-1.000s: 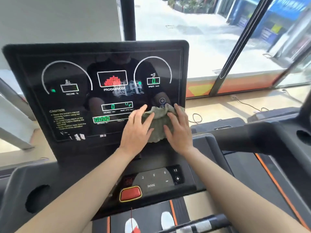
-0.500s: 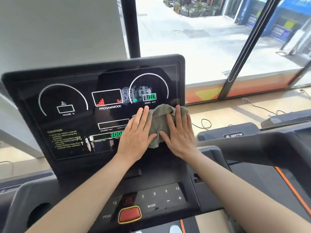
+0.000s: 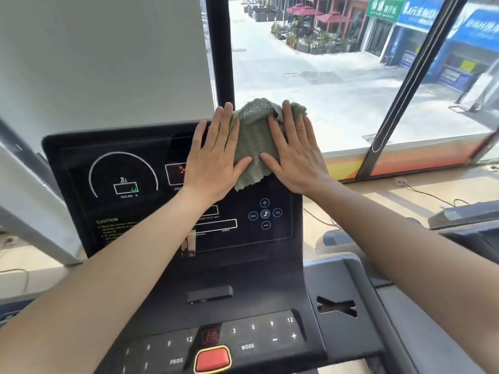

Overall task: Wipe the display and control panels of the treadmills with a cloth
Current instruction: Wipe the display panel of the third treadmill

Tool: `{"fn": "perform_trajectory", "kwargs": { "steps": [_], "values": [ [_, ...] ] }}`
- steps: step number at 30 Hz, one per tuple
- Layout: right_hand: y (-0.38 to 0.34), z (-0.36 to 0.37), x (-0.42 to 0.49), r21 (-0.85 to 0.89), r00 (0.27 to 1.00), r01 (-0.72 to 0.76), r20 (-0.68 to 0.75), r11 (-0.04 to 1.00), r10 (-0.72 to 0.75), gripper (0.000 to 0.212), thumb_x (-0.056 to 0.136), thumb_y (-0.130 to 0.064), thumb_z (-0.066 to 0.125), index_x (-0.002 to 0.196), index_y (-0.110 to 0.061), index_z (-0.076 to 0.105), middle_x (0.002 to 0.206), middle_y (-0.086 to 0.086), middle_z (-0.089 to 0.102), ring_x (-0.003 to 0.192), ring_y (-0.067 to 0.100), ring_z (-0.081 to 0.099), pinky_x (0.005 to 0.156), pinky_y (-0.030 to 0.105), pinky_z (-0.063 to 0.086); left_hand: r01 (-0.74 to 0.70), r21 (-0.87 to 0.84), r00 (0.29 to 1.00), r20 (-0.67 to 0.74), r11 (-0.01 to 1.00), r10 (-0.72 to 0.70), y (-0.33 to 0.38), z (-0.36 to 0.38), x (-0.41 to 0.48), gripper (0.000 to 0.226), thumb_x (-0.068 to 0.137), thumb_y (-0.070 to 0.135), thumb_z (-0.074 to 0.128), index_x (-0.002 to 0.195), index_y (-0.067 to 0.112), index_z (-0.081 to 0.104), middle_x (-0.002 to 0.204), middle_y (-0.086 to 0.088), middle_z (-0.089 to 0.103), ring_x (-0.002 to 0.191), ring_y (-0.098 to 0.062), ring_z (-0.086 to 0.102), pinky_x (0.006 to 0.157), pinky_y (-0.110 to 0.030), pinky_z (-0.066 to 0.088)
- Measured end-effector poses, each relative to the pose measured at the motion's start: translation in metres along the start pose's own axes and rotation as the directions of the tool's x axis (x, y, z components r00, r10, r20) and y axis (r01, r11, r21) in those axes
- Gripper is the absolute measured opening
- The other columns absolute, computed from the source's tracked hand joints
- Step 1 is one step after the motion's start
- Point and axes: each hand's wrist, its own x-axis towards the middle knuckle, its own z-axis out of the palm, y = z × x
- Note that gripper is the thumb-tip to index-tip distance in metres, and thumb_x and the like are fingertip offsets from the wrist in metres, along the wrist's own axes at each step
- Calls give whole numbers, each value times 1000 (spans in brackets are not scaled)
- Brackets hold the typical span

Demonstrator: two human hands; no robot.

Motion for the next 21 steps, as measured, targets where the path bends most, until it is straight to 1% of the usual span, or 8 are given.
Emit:
{"fn": "perform_trajectory", "kwargs": {
  "steps": [3,5,7,9,12,14,17,21],
  "values": [
    [-8,-2,5,3,1000,-23,-3,1000,23,75,104,-55,23,159,-10,1,165,19,-9,153,31,-10,124,48,1,1,-19,1000,-19,1000,-2,5,0,-5,79,107,57,26,162,6,0,169,-13,-9,157,-26,-7,128,-46,1],
    [-18,5,-6,-10,1000,-10,9,1000,10,74,104,-54,21,158,-8,2,164,20,-10,152,32,-11,124,49,0,-61,-1,998,-7,998,61,15,8,-21,76,108,52,24,161,4,-1,169,-16,-6,157,-28,-6,128,-47,2],
    [-27,18,-30,-33,998,34,63,999,-32,74,103,-56,19,158,-8,3,164,20,-12,152,32,-13,124,49,-1,-138,19,990,30,990,137,24,18,-45,75,109,50,24,160,2,-2,169,-17,-7,157,-29,-7,128,-47,1],
    [-32,34,-62,-49,992,61,116,997,-55,75,102,-58,21,158,-9,7,164,18,-14,152,33,-10,124,50,-1,-179,10,983,54,984,178,30,27,-71,76,109,50,26,160,1,-1,169,-17,-7,157,-29,-6,128,-47,3],
    [-35,53,-104,-38,984,50,174,998,-42,75,102,-58,27,158,-10,15,164,18,-13,153,34,-3,124,50,1,-187,-18,978,91,982,188,33,36,-106,78,107,53,31,161,3,3,170,-15,-7,158,-27,-4,128,-47,4],
    [-37,58,-119,-21,982,24,189,999,-19,75,102,-58,28,158,-11,14,164,16,-12,153,34,-2,124,50,2,-184,-23,977,109,983,185,32,37,-118,81,106,57,34,161,5,6,170,-14,-6,158,-26,-3,128,-46,3],
    [-40,52,-113,46,989,-32,146,998,25,77,101,-58,29,159,-12,5,164,16,-16,153,30,-10,124,48,1,-153,1,983,107,988,152,26,31,-107,85,103,62,33,162,7,6,170,-12,-7,158,-25,-5,127,-47,0],
    [-37,29,-61,81,993,-117,33,990,115,78,103,-56,30,159,-9,2,163,21,-15,152,30,-17,124,45,-5,-67,43,996,61,997,65,12,17,-59,86,103,66,27,162,8,2,170,-13,-10,157,-26,-11,126,-49,-7]
  ]
}}
